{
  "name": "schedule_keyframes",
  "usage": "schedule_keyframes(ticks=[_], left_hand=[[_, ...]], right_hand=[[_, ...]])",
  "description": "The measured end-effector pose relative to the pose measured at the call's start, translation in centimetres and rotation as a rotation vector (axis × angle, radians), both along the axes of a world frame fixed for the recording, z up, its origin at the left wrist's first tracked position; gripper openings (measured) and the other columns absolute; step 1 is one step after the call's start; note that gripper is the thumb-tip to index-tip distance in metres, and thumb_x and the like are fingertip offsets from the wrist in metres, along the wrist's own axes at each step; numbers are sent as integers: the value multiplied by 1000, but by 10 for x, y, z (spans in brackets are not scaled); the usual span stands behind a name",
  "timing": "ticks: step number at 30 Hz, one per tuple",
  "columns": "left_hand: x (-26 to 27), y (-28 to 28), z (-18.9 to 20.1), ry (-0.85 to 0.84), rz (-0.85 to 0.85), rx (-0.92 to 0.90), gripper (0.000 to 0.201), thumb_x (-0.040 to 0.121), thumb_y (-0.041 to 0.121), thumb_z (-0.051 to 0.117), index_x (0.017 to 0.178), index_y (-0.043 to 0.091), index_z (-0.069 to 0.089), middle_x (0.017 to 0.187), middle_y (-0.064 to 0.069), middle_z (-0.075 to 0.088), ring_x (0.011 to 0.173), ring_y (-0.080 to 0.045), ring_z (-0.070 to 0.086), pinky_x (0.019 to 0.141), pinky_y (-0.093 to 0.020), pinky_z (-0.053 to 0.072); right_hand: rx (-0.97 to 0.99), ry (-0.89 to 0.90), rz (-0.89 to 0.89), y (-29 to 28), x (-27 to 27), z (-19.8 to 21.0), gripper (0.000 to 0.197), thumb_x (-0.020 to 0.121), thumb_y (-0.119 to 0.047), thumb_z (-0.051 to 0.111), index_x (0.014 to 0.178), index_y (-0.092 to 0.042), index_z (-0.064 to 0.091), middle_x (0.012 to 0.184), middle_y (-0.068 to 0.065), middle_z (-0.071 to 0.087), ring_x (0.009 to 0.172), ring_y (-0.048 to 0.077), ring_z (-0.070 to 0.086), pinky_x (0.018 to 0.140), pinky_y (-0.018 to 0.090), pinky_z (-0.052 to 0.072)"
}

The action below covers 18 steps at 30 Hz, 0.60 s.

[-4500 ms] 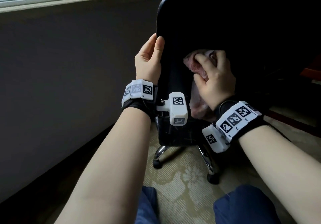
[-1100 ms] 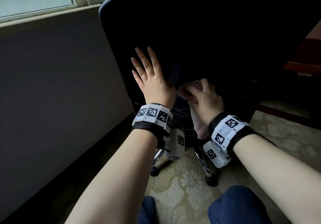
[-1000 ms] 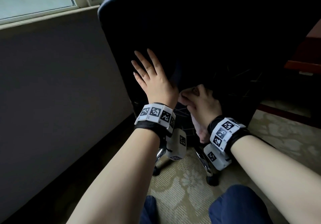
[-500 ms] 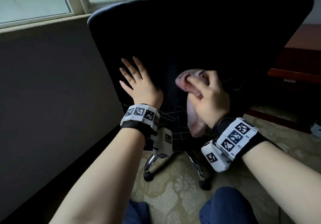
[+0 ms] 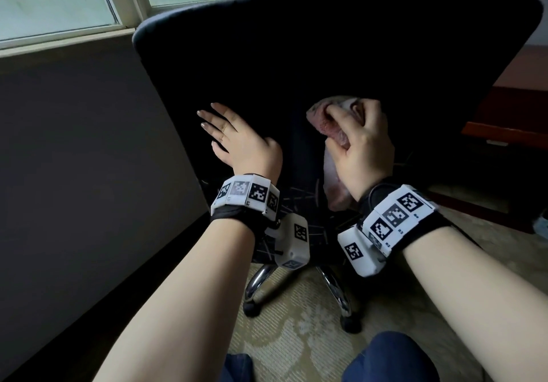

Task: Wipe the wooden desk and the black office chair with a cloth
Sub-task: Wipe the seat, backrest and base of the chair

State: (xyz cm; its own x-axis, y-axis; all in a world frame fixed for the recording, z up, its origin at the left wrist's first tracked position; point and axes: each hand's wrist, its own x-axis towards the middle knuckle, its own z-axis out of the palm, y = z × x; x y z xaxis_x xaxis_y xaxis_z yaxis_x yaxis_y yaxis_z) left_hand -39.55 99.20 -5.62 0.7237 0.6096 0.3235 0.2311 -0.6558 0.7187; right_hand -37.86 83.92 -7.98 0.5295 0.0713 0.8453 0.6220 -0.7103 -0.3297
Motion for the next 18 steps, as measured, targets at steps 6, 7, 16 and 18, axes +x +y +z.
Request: schedule_keyframes(ticks=[6, 7, 16, 18], left_hand=[[1, 0, -5, -30, -9, 4, 96, 77, 1, 48, 148, 7, -17, 152, -19, -27, 144, -30, -19, 116, -41, 1], [1, 1, -6, -25, -10, 8, 97, 76, 0, 49, 148, 7, -17, 152, -19, -27, 144, -29, -19, 116, -41, 0], [-2, 3, -7, 28, -2, 50, 99, 78, 2, 51, 147, 7, -20, 152, -19, -28, 144, -29, -20, 116, -44, 0], [-5, 4, -7, 29, 0, 46, 99, 78, 2, 50, 147, 8, -20, 153, -18, -27, 144, -28, -19, 115, -44, 1]], right_hand=[[-91, 109, 15, 9, -1, -30, 46, 68, -11, 75, 113, -17, 66, 114, 19, 53, 103, 42, 54, 73, 44, 55], [-116, 143, 17, 11, -2, -36, 48, 68, -10, 77, 113, -17, 66, 115, 18, 53, 104, 42, 54, 73, 44, 54], [-492, 640, -41, 23, -14, -73, 40, 88, -24, 52, 125, -35, 47, 130, 0, 34, 121, 29, 36, 84, 41, 45], [-523, 748, -39, 25, -16, -75, 38, 87, -20, 47, 122, -34, 47, 127, 0, 36, 118, 27, 38, 85, 39, 42]])
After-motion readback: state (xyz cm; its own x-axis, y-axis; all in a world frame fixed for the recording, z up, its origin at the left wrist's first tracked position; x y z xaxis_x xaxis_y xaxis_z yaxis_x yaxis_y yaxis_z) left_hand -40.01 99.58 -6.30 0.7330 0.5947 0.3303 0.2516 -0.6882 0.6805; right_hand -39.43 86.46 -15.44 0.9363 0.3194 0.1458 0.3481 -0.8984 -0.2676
